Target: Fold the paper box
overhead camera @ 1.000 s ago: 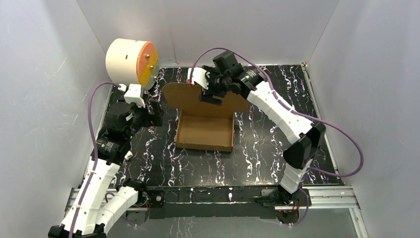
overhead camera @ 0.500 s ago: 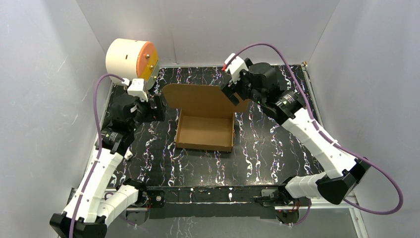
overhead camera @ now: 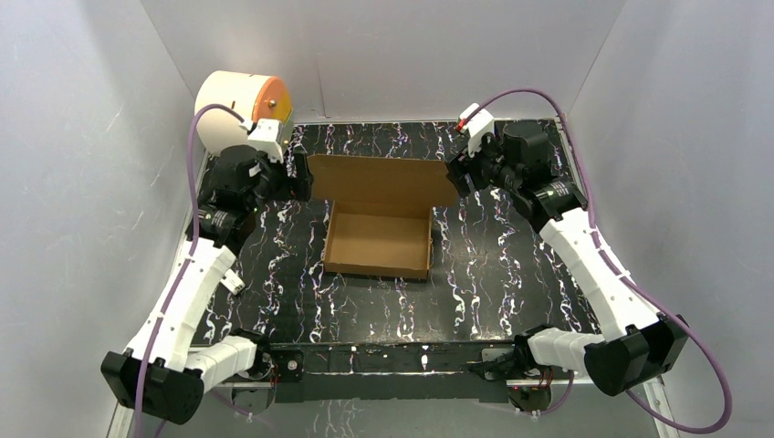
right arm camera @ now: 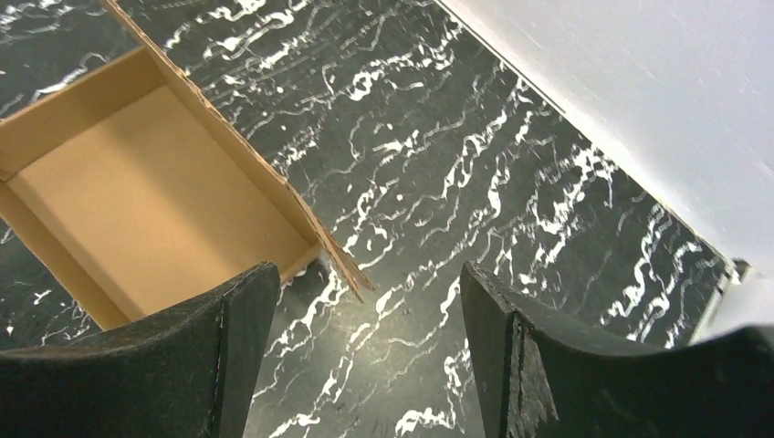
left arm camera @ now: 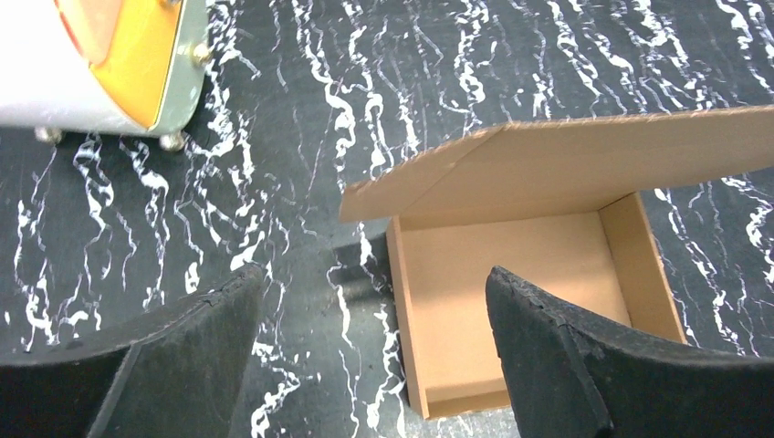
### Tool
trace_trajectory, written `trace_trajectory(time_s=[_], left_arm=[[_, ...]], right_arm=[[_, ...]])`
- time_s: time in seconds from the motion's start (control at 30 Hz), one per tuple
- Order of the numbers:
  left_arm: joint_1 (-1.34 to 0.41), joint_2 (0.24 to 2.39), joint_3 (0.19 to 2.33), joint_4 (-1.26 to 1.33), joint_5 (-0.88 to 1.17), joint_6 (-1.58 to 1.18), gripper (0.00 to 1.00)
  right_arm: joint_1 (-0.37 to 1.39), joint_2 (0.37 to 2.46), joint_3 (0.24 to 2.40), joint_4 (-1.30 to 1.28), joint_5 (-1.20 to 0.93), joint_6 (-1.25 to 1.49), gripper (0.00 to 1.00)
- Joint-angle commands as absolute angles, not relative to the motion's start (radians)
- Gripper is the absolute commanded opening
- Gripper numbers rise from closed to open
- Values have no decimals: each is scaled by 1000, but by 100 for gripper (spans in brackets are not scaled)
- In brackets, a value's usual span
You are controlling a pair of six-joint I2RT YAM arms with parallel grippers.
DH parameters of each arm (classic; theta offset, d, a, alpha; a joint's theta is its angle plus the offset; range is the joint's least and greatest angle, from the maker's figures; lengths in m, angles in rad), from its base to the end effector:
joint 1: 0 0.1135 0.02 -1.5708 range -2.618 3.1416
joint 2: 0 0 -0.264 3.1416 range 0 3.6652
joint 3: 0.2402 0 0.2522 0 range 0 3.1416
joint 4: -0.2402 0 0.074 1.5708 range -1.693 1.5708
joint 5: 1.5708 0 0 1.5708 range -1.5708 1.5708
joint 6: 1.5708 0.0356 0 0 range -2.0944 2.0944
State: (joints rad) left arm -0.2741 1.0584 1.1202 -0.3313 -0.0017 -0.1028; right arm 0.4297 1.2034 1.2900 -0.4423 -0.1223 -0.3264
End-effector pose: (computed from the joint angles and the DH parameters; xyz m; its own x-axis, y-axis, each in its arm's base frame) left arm 0.2282 -0.0641 0.3894 -0.2826 -0.0271 -0.9589 0.2414 0.9654 -0.0985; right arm 0.2405 0.1150 0.4028 -0.1340 -0.4114 -0.9015 -0.5916 0.7630 -0.2603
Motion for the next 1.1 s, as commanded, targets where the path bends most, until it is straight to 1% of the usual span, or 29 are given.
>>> trace_trajectory(time_s=[0.0,0.1,0.2,0.23,0.37,0.43,0.53,0.6,0.7,0.77,0.8,0.87,0.9,1.07], left_arm=[[-254,1117,1200,-287,129,-49,86],[-224,1163,1225,-291,191,-45,85],[-200,1187,1238,-282,267,-41,85],[-196,1195,1244,-282,288,-39,83],[-193,1231,1261,-282,317,-41,76],[-193,1250,1263,-284,319,-37,74],[-193,1262,1266,-272,332,-32,72],[-193,1271,1265,-253,349,-26,69],[-193,1295,1286,-265,380,-22,62],[-193,1302,1288,-268,395,-25,52],[-193,1300,1287,-272,402,-28,46],[-193,1292,1290,-286,405,-55,35],[-193,1285,1288,-291,401,-79,31],[-201,1220,1236,-296,357,-208,25]], right_arm=[[383,1210,1250,-322,-326,-335,80],[372,1218,1241,-305,-367,-331,78],[370,1241,1254,-322,-386,-338,71],[370,1244,1253,-321,-387,-337,69],[368,1249,1246,-305,-421,-325,65],[368,1257,1247,-307,-441,-321,60],[368,1261,1245,-310,-442,-314,51],[368,1260,1241,-309,-450,-312,48],[368,1254,1234,-306,-449,-306,42],[368,1250,1232,-308,-441,-301,37],[368,1249,1232,-310,-434,-296,35],[368,1249,1237,-320,-398,-275,27],[370,1250,1241,-325,-385,-269,24],[371,1228,1228,-309,-317,-192,14]])
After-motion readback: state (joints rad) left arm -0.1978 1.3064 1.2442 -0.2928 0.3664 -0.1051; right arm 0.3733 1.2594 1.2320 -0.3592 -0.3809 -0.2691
